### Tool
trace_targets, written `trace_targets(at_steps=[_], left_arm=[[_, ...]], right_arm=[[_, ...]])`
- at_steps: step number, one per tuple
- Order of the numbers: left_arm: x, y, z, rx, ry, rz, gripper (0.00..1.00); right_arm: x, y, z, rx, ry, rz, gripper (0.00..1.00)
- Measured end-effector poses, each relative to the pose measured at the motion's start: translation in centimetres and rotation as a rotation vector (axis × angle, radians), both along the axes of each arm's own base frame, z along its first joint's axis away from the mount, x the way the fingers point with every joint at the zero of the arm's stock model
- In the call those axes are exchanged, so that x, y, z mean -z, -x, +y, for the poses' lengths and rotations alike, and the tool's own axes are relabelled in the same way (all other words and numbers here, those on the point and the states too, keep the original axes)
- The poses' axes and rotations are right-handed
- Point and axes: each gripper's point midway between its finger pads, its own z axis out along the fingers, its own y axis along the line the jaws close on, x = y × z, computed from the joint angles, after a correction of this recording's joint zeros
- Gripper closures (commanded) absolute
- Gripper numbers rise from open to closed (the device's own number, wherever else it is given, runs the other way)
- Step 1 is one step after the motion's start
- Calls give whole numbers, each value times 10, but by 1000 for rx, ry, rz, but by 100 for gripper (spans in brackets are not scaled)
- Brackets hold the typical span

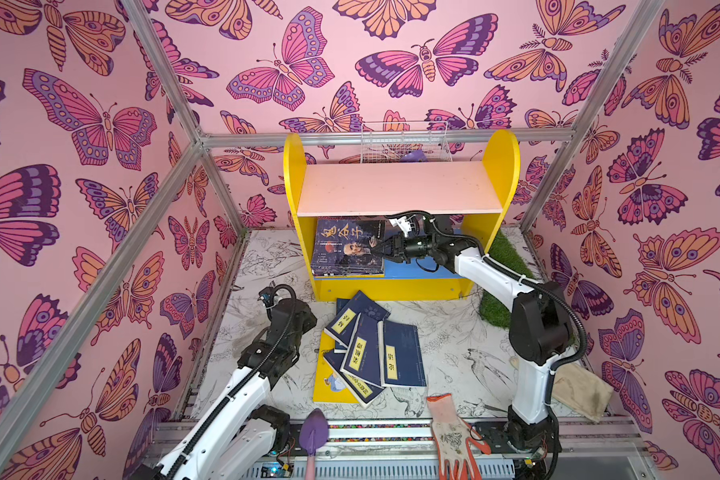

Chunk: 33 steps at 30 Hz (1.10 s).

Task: Stacking books/files
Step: Place the book on the bookshelf.

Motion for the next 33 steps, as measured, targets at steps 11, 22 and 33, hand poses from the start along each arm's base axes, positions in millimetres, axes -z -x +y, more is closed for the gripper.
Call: trace_targets(at_steps=[11,22,33], left_arm=[[-3,-2,-3,12,16,-16,43],[-3,-2,-5,22,23,-13,42],[-3,-2,-6,23,24,-14,42]], right_arm=[[1,1,-3,-3,5,15,100],[-1,-10,7,-10,-15,-10,100],[27,-27,1,41,71,40,14]])
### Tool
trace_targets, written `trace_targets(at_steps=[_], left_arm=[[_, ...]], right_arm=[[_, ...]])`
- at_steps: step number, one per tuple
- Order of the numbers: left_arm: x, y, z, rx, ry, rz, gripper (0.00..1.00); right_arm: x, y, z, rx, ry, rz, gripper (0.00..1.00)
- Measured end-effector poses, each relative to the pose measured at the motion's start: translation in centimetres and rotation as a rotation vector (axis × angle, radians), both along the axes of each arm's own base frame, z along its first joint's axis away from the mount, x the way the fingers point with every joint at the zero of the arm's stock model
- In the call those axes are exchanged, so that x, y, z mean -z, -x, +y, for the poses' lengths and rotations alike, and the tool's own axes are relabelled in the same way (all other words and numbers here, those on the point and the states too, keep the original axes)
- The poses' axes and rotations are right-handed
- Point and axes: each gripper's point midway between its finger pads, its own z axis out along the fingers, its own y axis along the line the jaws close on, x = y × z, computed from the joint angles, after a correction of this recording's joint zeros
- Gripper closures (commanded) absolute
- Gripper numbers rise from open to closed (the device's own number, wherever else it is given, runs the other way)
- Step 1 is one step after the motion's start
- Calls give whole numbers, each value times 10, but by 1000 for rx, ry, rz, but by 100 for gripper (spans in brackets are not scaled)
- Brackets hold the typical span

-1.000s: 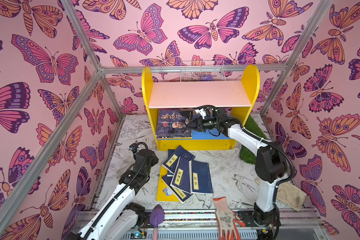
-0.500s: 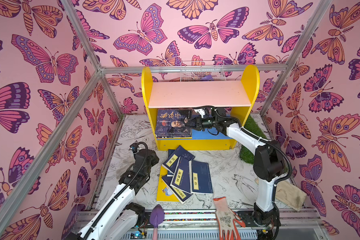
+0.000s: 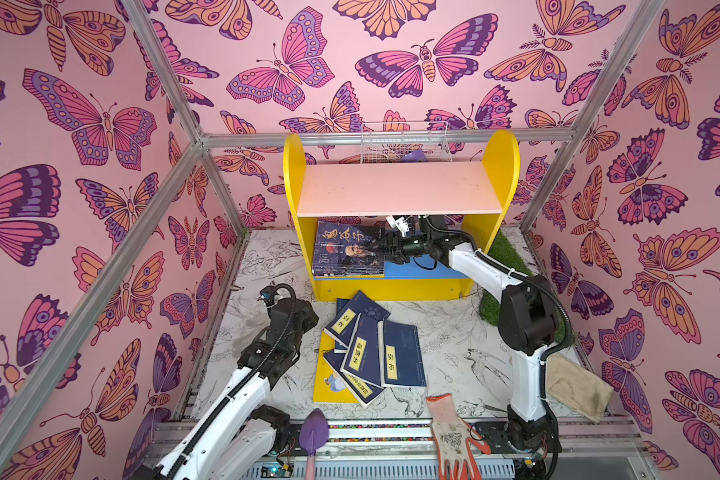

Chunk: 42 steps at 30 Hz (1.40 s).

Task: Stacking books/files
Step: Place the book on the bookshelf, then move the book to the bookshelf.

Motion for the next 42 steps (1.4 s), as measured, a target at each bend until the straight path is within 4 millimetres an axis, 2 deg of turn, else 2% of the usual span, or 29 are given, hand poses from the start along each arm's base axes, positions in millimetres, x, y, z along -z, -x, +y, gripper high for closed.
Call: trace_targets(at_steps=[2,3,9,12,15,20,23,26,27,29,31,33,35,38,42], left_arm=[[0,0,-1,2,2,1,42],[0,0,-1,3,2,1,42],[0,0,-2,9,6,2,41],[1,0,-3,13,8,4,41],[0,0,-3,16,11,3,41],[-1,-1,-4,19,16,-4,41],[-2,-2,-5,19,18,-11,41],[-3,-3,-5,19,19,-14,41],[-3,-3,-5,18,19,-14,41],[-2,-3,-5,18,18,-13,42],[-3,-3,-5,19,19,-15,43],[-2,-3,-5,18,19,-14,43],[-2,-3,-5,18,20,-15,43],[0,-3,-5,18,19,-11,43],[1,-2,-4,16,21,-13,43]], right_arm=[[-6,0,-2,17,16,-26,2],[-8,0,-4,30,29,-38,1],[-5,-2,-12,69,100,-77,1],[11,-6,-23,125,192,-50,0],[14,-9,-30,163,264,-54,1],[25,-7,-33,193,353,-90,5],[26,5,-37,204,359,-113,8],[24,20,-47,229,362,-135,16],[22,22,-51,243,367,-144,21],[15,22,-60,289,378,-170,42],[5,19,-67,336,383,-197,71],[-4,15,-73,383,395,-225,89],[-2,12,-76,406,421,-227,92],[12,8,-74,408,467,-203,96],[32,-9,-66,416,503,-189,97]])
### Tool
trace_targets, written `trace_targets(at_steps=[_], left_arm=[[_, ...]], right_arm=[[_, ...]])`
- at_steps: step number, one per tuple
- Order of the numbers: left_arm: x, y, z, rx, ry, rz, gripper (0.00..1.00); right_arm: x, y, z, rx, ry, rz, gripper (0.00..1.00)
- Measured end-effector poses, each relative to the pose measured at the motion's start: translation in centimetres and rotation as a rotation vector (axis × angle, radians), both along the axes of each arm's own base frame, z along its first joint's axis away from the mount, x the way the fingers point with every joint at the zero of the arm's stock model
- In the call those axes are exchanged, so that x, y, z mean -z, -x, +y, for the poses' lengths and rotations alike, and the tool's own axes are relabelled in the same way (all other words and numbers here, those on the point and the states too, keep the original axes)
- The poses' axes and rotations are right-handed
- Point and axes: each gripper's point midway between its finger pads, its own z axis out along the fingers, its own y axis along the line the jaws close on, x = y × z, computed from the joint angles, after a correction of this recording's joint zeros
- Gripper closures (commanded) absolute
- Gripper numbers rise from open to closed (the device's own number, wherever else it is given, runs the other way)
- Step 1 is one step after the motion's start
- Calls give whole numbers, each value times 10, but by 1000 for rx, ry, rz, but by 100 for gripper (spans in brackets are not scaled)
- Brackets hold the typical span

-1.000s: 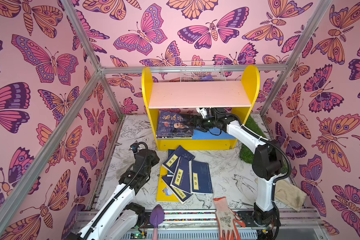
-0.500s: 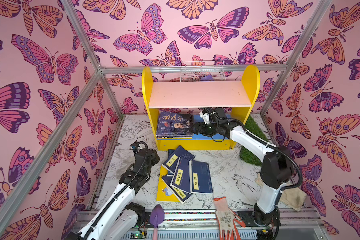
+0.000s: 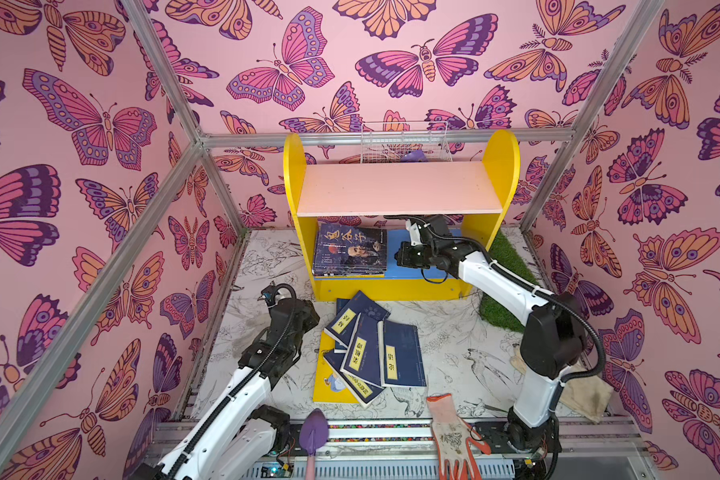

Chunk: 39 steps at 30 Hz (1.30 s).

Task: Stacking books/files
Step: Move the book to the bookshelf.

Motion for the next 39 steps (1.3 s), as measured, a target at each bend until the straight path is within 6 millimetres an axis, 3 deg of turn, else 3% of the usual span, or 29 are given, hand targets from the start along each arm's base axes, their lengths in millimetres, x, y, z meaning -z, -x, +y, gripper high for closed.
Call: trace_targets(at_steps=[3,15,21,24,28,30,32,34,36,39], left_arm=[[-2,2,1,-2,7,-11,42],[-3,5,2,-2,11,-23,42],[-3,5,0,8,12,-19,42],[2,6,-3,28,15,0,41],[10,11,-7,61,10,41,41],[16,15,-8,74,3,72,41],[24,21,-7,77,-3,112,40],[33,26,-5,65,0,150,38],[44,31,1,37,1,200,36],[62,39,17,-28,0,297,35]], right_arm=[[9,-7,5,4,14,5,97],[5,-21,41,-42,57,-40,97],[6,-22,40,-40,99,-48,99],[5,-23,38,-22,120,-89,93],[4,3,8,30,196,-145,90],[-10,20,-8,51,236,-204,87],[-32,42,-9,25,255,-281,79],[-52,67,12,-61,248,-351,68],[-59,98,48,-206,245,-403,57],[-29,160,118,-525,306,-426,41]])
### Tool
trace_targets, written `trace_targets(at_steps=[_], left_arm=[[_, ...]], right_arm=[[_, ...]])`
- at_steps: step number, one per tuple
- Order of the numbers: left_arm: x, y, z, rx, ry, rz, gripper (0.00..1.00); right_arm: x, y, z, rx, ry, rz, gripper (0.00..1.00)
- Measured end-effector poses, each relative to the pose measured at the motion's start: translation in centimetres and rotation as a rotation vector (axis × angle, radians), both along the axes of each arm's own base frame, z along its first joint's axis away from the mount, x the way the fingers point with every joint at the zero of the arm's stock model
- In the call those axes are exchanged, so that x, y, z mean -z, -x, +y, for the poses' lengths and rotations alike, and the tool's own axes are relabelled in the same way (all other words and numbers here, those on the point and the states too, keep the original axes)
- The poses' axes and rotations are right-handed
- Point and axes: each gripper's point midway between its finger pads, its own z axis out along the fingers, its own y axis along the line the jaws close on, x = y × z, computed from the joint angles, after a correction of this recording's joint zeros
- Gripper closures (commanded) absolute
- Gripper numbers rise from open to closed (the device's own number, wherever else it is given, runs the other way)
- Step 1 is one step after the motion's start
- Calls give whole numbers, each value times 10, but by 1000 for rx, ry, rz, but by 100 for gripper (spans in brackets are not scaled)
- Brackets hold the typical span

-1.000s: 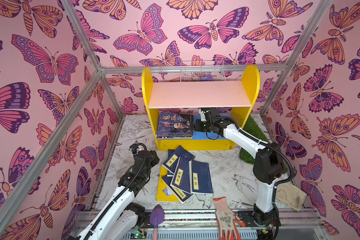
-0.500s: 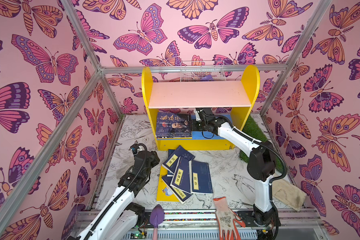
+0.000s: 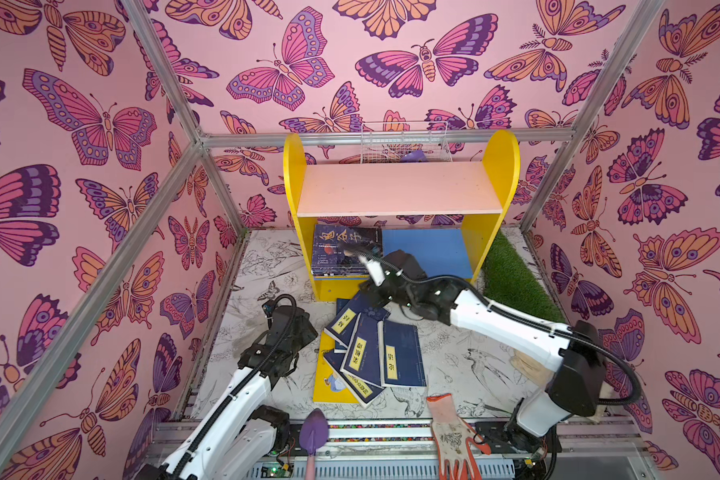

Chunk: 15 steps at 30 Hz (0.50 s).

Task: Stacking books/files
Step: Move the book to the bookshelf, then move the books to the books.

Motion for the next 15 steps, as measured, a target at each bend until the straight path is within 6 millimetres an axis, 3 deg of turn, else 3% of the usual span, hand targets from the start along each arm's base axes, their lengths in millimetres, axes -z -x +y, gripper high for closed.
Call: trace_targets(at_steps=[3,6,8,10,15], left_arm=[[21,11,18,-71,-7,126,31],[44,28,33,-133,16,263,28],[53,38,36,-151,42,323,26],[58,44,35,-146,57,356,26],[60,50,23,-88,107,384,26]], right_arm=[[53,61,52,-265,156,25,33],[107,101,70,-435,298,80,25],[133,106,66,-477,375,104,23],[147,101,58,-484,430,105,22],[164,81,46,-415,526,66,21]])
